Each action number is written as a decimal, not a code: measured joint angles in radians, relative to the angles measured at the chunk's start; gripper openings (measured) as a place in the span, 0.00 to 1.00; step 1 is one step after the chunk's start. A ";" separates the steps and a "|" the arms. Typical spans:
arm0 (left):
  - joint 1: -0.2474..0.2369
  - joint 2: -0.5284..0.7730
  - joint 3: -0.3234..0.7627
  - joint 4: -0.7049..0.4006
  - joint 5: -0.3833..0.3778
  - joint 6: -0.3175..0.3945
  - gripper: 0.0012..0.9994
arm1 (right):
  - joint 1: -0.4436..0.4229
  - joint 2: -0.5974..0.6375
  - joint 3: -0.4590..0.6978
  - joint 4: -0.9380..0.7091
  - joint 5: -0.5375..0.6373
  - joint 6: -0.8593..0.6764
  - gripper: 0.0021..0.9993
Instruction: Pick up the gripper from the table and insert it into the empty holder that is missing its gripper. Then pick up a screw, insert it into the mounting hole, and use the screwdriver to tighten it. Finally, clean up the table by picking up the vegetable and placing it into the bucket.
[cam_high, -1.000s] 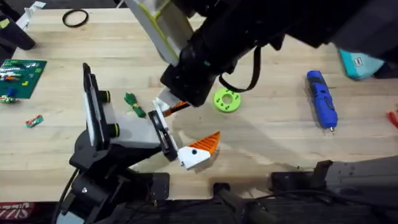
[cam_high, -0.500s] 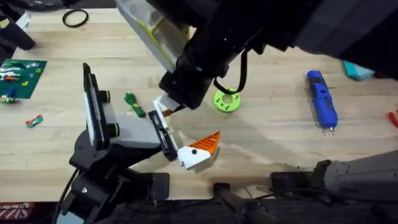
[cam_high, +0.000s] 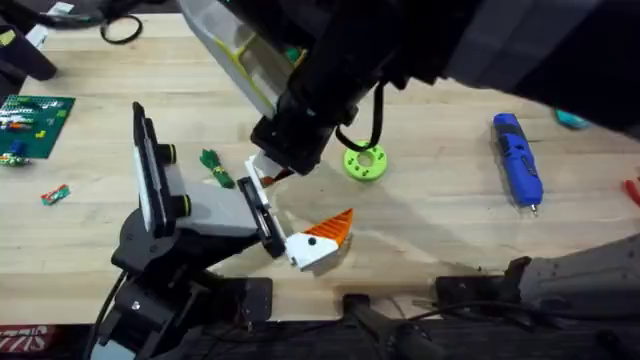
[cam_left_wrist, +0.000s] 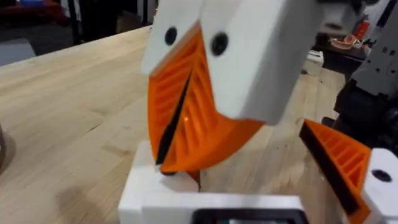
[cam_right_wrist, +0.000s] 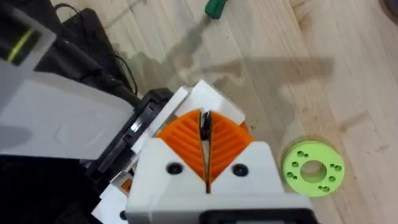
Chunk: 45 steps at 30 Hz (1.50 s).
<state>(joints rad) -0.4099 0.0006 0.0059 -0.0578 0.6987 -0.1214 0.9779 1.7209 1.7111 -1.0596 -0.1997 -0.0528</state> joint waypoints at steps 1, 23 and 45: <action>0.000 0.000 0.000 -0.001 -0.004 -0.005 0.98 | 0.000 0.003 0.001 0.002 0.000 0.000 0.00; 0.003 0.001 0.000 -0.002 -0.001 -0.007 0.98 | 0.000 0.014 0.003 0.030 0.000 0.001 0.00; 0.003 0.001 0.000 -0.002 0.002 -0.008 0.98 | 0.006 0.013 0.004 0.027 0.035 -0.004 0.00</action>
<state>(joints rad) -0.4072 0.0017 0.0059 -0.0597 0.7006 -0.1291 0.9836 1.7337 1.7153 -1.0324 -0.1643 -0.0565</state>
